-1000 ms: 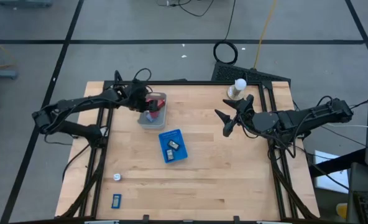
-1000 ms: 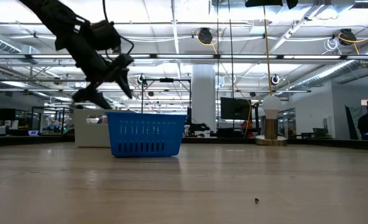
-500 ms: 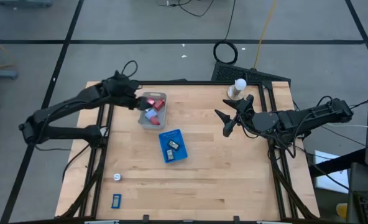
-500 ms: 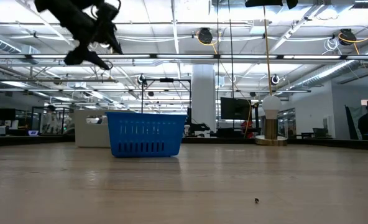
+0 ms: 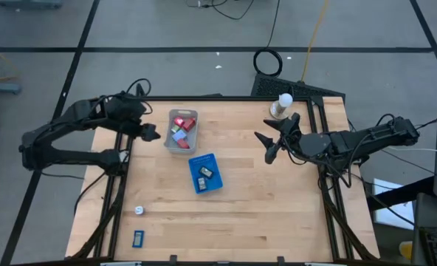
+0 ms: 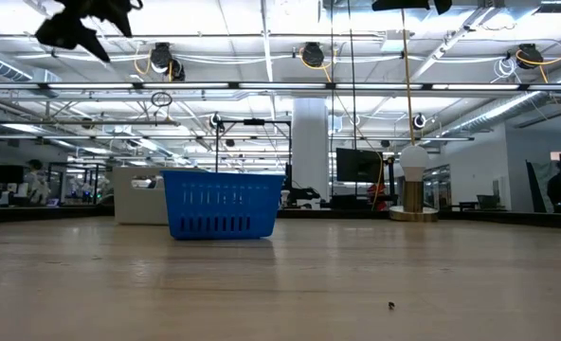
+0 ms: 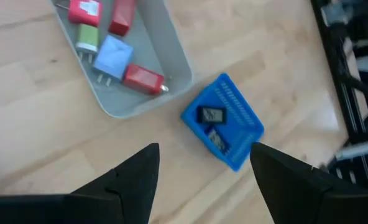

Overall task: Pick & Place Office items
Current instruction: Put the violet charger adapter into the gray bin

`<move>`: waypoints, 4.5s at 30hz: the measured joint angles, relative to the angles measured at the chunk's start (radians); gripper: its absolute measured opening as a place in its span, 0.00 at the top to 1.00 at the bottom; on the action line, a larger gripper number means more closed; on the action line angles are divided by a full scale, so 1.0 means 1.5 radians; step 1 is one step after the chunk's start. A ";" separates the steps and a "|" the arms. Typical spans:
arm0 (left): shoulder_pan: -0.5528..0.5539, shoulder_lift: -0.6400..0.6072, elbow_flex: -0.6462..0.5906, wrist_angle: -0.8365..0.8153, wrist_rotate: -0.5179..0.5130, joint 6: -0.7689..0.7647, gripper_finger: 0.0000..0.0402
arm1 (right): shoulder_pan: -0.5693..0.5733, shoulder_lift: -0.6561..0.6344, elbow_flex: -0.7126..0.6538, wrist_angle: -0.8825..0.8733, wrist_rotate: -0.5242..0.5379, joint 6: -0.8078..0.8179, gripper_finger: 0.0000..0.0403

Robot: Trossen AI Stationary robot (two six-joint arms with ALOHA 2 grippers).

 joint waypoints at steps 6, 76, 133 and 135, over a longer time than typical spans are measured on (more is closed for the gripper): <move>-0.088 0.000 0.040 -0.036 0.005 -0.009 0.38 | 0.006 0.000 -0.008 -0.002 -0.015 0.007 0.38; -1.027 0.324 0.039 -0.084 -0.316 -0.416 0.38 | 0.080 -0.009 -0.334 0.582 -0.206 -0.114 0.38; -1.023 0.261 -0.324 0.189 -0.208 -0.387 0.38 | 0.080 -0.058 -0.334 0.521 -0.222 -0.124 0.38; -1.017 0.261 -0.335 0.208 -0.207 -0.386 0.38 | 0.080 -0.058 -0.334 0.521 -0.222 -0.124 0.38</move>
